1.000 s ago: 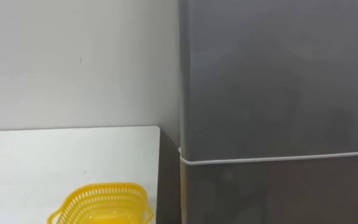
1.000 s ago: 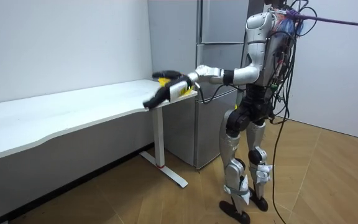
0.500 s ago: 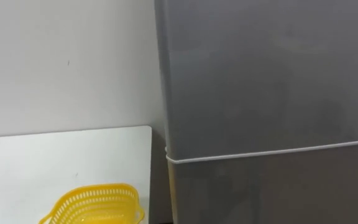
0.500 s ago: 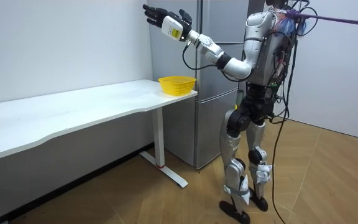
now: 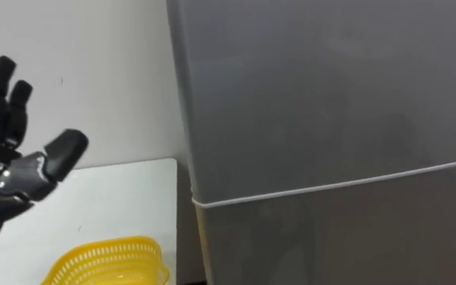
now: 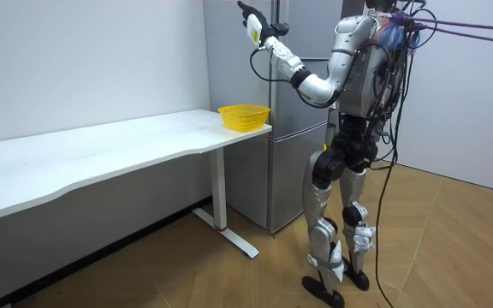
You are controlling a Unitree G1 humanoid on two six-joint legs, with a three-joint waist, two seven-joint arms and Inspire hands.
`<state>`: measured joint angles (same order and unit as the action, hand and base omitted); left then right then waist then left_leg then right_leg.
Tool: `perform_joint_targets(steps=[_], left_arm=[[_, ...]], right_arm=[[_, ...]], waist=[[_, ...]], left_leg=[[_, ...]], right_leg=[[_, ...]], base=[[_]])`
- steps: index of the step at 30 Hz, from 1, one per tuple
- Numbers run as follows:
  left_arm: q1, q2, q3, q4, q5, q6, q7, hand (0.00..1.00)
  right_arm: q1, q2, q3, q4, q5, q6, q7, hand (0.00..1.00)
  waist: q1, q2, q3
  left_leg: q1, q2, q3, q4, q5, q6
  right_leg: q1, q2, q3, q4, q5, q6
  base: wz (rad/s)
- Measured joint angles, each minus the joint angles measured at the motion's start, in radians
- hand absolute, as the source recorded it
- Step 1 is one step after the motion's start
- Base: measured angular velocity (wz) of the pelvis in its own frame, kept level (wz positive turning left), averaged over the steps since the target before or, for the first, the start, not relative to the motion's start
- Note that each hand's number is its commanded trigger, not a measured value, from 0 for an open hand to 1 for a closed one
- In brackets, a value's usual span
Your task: Retrieve from the upper fridge
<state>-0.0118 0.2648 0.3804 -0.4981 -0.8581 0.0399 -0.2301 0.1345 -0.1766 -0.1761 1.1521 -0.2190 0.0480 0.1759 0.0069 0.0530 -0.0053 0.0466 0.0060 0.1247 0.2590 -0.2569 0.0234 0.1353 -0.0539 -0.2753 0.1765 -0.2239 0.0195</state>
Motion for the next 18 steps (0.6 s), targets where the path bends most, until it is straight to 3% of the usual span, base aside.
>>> perform_joint_targets(steps=[4, 12, 18], left_arm=[[0.000, 0.000, -0.001, 0.000, -0.003, 0.006, -0.060, 0.00], [0.000, 0.000, -0.060, 0.000, -0.001, 0.006, -0.132, 0.00], [0.001, 0.006, -0.108, 0.001, 0.000, 0.006, -0.189, 0.00]], right_arm=[[-0.004, -0.015, 0.003, 0.003, 0.002, 0.010, 0.010, 0.00], [-0.009, -0.017, 0.029, 0.004, 0.006, 0.007, -0.001, 0.00], [-0.015, -0.018, 0.037, 0.007, 0.015, 0.006, -0.001, 0.00]], waist=[[-0.002, 0.006, -0.0024], [-0.003, -0.008, 0.0063], [-0.005, -0.009, 0.0070]], left_leg=[[0.003, 0.000, 0.008, 0.000, 0.000, 0.000], [0.011, 0.000, 0.010, -0.003, 0.000, 0.000], [0.009, -0.002, 0.007, -0.001, 0.001, 0.001]], right_leg=[[-0.007, -0.003, -0.001, 0.000, 0.000, 0.000], [0.003, -0.006, -0.003, -0.003, 0.000, 0.000], [0.006, -0.004, -0.004, -0.005, 0.000, 0.001]], base=[[-0.04], [0.00], [0.01]])
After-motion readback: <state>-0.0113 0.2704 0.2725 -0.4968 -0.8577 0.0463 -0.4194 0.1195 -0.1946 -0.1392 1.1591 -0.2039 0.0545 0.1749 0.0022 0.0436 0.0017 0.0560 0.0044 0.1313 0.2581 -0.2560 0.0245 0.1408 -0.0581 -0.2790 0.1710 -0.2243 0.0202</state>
